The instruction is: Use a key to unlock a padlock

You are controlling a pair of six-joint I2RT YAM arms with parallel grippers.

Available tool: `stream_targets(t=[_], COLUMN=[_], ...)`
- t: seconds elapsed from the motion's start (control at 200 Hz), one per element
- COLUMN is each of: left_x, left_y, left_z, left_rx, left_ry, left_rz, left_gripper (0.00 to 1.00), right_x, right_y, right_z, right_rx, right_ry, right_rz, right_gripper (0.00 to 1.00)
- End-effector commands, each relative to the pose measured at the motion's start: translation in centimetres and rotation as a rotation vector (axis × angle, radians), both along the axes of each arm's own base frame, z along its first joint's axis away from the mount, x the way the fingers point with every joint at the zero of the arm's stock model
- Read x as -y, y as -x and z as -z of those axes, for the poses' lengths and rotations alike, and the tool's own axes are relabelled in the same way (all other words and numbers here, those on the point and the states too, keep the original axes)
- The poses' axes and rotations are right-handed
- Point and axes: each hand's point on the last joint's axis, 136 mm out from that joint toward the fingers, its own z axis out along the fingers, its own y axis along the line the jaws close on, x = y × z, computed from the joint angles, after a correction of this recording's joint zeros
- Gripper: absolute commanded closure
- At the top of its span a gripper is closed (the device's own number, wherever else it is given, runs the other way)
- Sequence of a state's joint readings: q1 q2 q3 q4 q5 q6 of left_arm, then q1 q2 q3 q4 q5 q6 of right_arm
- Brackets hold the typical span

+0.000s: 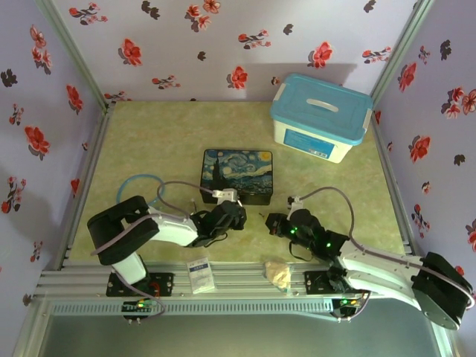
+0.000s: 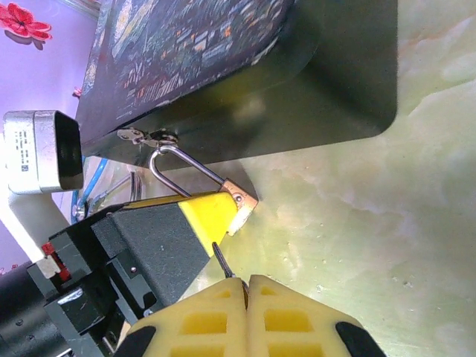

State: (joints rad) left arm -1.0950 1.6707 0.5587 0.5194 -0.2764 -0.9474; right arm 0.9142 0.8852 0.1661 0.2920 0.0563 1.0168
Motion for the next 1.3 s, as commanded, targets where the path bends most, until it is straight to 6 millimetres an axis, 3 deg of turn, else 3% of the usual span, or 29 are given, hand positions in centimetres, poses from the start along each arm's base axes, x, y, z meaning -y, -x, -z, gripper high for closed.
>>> stream_targets(t=[0.0, 0.23, 0.385, 0.605, 0.955, 1.295], left_x=[0.3, 1.1, 1.6, 1.9, 1.4, 1.1], left_y=[0.1, 0.9, 1.2, 1.1, 0.8, 0.6], left_z=[-1.3, -4.2, -5.1, -7.1, -7.8, -8.0], left_rx=[-0.001, -0.044, -0.074, -0.094, -0.098, -0.093], left_ry=[0.087, 0.302, 0.387, 0.55, 0.624, 0.642], left_rz=[-0.027, -0.03, -0.029, -0.037, -0.066, -0.076], left_gripper=[0.93, 1.0, 1.0, 1.0, 1.0, 1.0], right_x=[-1.4, -2.4, -1.9, -2.7, -4.0, -3.4], right_y=[0.1, 0.1, 0.2, 0.7, -0.2, -0.6], right_z=[-0.4, 1.6, 2.0, 1.6, 1.0, 0.5], right_rx=[-0.032, -0.123, -0.139, -0.152, -0.147, -0.126], right_ry=[-0.094, -0.113, -0.119, -0.145, -0.298, -0.338], right_rz=[-0.022, -0.029, -0.018, -0.072, -0.102, -0.088], right_gripper=[1.0, 1.0, 1.0, 1.0, 1.0, 1.0])
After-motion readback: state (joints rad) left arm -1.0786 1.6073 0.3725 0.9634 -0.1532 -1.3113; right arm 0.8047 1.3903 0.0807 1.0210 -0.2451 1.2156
